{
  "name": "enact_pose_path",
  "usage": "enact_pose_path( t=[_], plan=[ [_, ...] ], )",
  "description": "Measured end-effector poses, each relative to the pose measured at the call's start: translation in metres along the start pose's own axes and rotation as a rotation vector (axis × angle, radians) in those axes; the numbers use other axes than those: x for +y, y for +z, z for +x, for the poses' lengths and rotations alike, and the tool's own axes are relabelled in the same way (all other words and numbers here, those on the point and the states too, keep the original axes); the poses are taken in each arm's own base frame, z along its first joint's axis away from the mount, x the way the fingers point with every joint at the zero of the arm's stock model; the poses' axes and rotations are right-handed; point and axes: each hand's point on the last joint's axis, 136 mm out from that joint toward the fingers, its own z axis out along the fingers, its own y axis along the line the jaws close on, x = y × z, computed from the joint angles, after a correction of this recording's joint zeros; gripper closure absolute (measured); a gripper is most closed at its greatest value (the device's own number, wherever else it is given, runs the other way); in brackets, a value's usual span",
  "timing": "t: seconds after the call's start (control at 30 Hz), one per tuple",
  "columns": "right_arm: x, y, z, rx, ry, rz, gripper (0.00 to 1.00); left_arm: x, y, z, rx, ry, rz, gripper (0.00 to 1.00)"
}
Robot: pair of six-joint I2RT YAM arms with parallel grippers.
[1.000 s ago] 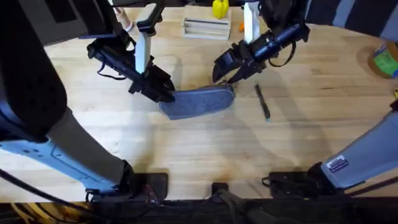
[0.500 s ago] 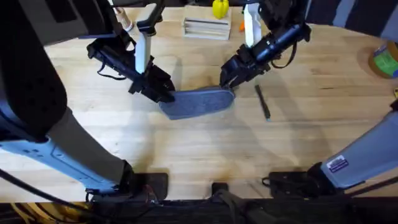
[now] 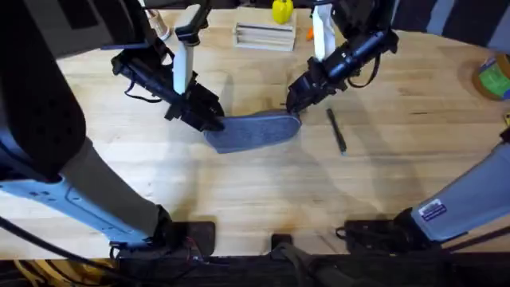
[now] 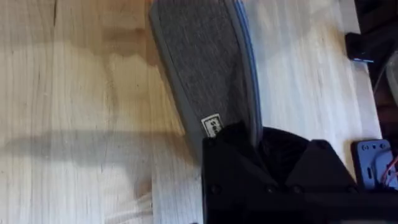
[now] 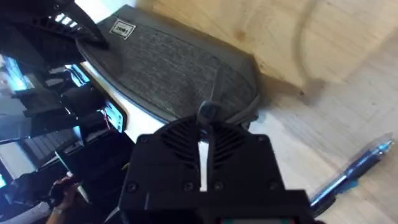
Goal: Unzip the bag, pick up the pens from the table one at a time and place them inside, then zip the bag closed.
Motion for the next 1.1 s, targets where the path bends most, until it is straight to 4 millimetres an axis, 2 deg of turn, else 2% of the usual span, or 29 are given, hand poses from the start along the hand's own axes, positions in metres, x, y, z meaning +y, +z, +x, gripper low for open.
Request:
enact_pose_path(
  t=[0.37,0.63,0.73,0.93,1.1],
  plan=[
    [0.003,-0.004,-0.004,-0.010,-0.009,0.002,0.966,0.000,0.000,0.000,0.000,0.000,0.000,0.959],
    [0.030,-0.041,-0.022,-0.127,-0.112,0.032,0.971,0.000,0.000,-0.001,-0.008,-0.004,-0.001,0.959],
    [0.039,-0.050,-0.023,-0.149,-0.136,0.035,0.971,0.000,0.000,-0.003,-0.015,-0.002,-0.001,0.959],
    [0.045,-0.041,-0.019,-0.120,-0.170,0.064,0.971,-0.001,0.000,-0.001,-0.006,-0.004,0.001,0.959],
    [0.063,-0.022,-0.016,-0.087,-0.253,0.093,0.971,-0.001,0.000,0.001,0.002,-0.006,0.004,0.959]
  ],
)
